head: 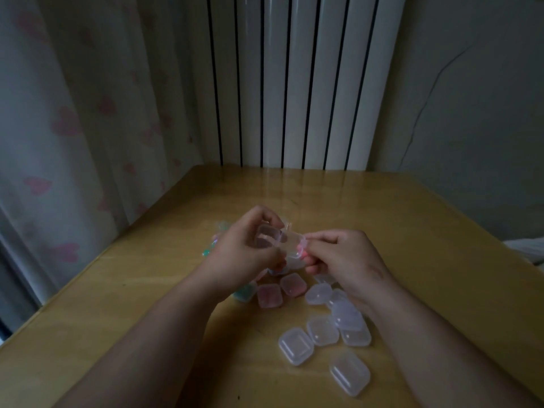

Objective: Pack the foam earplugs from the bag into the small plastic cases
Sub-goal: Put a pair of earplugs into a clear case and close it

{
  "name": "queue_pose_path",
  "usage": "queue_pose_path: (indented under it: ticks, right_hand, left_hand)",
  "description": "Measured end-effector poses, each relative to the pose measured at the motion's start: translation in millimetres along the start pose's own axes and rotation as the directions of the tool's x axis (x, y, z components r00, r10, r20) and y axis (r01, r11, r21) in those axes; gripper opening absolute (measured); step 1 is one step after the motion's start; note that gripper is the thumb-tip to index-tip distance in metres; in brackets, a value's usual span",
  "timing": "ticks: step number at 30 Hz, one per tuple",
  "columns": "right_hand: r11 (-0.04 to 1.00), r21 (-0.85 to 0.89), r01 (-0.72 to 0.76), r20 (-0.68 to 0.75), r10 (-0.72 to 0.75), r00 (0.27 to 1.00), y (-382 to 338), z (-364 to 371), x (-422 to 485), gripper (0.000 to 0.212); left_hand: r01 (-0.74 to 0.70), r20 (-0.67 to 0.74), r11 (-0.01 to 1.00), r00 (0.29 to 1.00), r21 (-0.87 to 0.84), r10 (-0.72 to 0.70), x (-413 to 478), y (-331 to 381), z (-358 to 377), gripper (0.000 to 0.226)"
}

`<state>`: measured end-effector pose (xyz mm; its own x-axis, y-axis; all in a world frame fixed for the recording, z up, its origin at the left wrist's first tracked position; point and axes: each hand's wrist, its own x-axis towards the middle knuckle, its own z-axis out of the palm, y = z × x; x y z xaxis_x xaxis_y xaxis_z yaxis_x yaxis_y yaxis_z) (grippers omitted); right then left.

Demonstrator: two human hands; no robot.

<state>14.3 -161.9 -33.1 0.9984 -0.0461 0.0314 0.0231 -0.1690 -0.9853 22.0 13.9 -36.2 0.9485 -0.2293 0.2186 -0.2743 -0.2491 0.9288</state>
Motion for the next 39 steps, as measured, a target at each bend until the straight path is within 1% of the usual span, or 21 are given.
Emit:
queue_pose_path:
  ticks: [2,4,7,11,13,15,17,18,20,23,26,28,31,33,36,39]
  right_hand:
    - [0.999,0.028,0.021,0.009,-0.021,1.000,1.1,0.8,0.1,0.012]
    - [0.999,0.036,0.032,0.027,-0.033,0.999,2.3,1.9,-0.7,0.011]
    - [0.999,0.016,0.029,0.030,-0.030,0.999,1.9,2.3,-0.7,0.012]
    - [0.999,0.043,0.029,0.012,-0.030,0.999,1.9,1.8,0.3,0.017]
    - [0.996,0.070,0.054,-0.029,-0.052,0.998,1.6,-0.3,1.2,0.015]
    - [0.986,0.109,0.126,-0.111,-0.114,0.987,-0.8,-3.4,1.1,0.013]
    - [0.968,0.110,0.227,-0.149,-0.210,0.966,-3.7,-4.3,-1.2,0.015]
    - [0.959,0.082,0.272,-0.140,-0.259,0.956,-4.6,-2.6,-2.9,0.016]
    - [0.939,-0.028,0.342,-0.108,-0.343,0.933,-2.8,3.7,-5.3,0.019]
    - [0.900,-0.183,0.397,-0.070,-0.414,0.907,1.9,11.5,-5.5,0.016]
    - [0.807,-0.403,0.431,-0.040,-0.486,0.873,4.1,10.7,-5.7,0.008]
    - [0.737,-0.490,0.465,-0.022,-0.544,0.839,6.0,10.0,-3.7,0.006]
    - [0.664,-0.537,0.520,-0.035,-0.633,0.773,12.1,12.1,2.1,0.006]
    - [0.653,-0.563,0.506,-0.070,-0.648,0.758,13.1,12.4,3.7,0.010]
    - [0.667,-0.566,0.484,-0.086,-0.632,0.771,13.2,12.2,5.2,0.012]
    - [0.732,-0.507,0.455,-0.105,-0.576,0.811,13.1,14.7,6.2,0.007]
  left_hand:
    - [-0.024,-0.004,1.000,1.000,0.017,0.024,-0.2,0.3,2.3,0.021]
    - [-0.024,-0.049,1.000,0.999,0.018,0.025,0.4,0.6,3.0,0.015]
    - [-0.012,-0.084,1.000,0.996,0.012,0.013,2.7,1.3,1.4,0.010]
    - [0.001,-0.043,1.000,0.999,-0.004,-0.001,1.9,1.5,1.5,0.020]
    - [0.018,-0.060,0.997,0.998,0.074,-0.014,1.5,1.5,2.1,0.032]
    - [0.043,-0.093,0.992,0.995,0.117,-0.032,1.3,2.0,3.2,0.040]
    - [0.050,-0.107,0.991,0.994,0.126,-0.037,1.3,2.6,4.4,0.041]
    - [0.046,-0.107,0.990,0.994,0.130,-0.032,1.7,2.7,5.3,0.041]
    - [0.039,-0.108,0.991,0.994,0.130,-0.025,2.2,2.8,6.6,0.040]
    - [0.033,-0.120,0.994,0.993,0.102,-0.020,1.5,3.8,7.3,0.037]
    - [0.046,-0.125,0.998,0.991,0.050,-0.040,1.3,3.4,5.4,0.037]
    - [0.053,-0.124,0.998,0.991,0.025,-0.049,1.5,3.0,4.0,0.038]
    - [0.055,-0.115,0.998,0.992,-0.043,-0.060,1.2,3.5,2.2,0.038]
    - [0.071,-0.105,0.994,0.991,-0.084,-0.080,0.8,3.8,0.9,0.038]
    - [0.093,-0.096,0.990,0.990,-0.106,-0.103,1.5,2.8,-0.5,0.040]
    - [0.114,-0.105,0.989,0.987,-0.090,-0.123,1.2,2.5,0.8,0.041]
